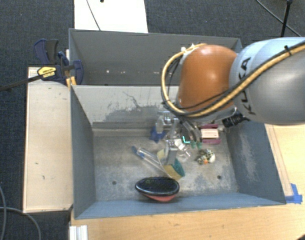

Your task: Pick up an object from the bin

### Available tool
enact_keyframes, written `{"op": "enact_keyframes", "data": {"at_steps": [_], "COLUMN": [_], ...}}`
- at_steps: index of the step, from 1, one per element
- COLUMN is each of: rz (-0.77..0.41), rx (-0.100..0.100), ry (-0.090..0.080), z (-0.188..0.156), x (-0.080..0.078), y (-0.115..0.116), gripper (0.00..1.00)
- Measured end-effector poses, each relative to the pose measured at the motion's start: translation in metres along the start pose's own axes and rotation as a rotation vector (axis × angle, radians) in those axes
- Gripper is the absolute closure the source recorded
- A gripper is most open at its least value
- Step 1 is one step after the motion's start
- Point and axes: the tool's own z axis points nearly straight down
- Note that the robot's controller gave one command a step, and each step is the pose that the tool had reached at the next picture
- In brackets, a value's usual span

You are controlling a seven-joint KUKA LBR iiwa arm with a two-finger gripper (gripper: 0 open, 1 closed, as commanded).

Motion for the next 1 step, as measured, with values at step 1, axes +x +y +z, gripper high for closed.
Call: {"op": "enact_keyframes", "data": {"at_steps": [1], "rz": [0.315], "rx": [0.0], "ry": [-0.003], "z": [0.0777], "x": [-0.012], "y": [-0.0236], "gripper": [0.0]}}
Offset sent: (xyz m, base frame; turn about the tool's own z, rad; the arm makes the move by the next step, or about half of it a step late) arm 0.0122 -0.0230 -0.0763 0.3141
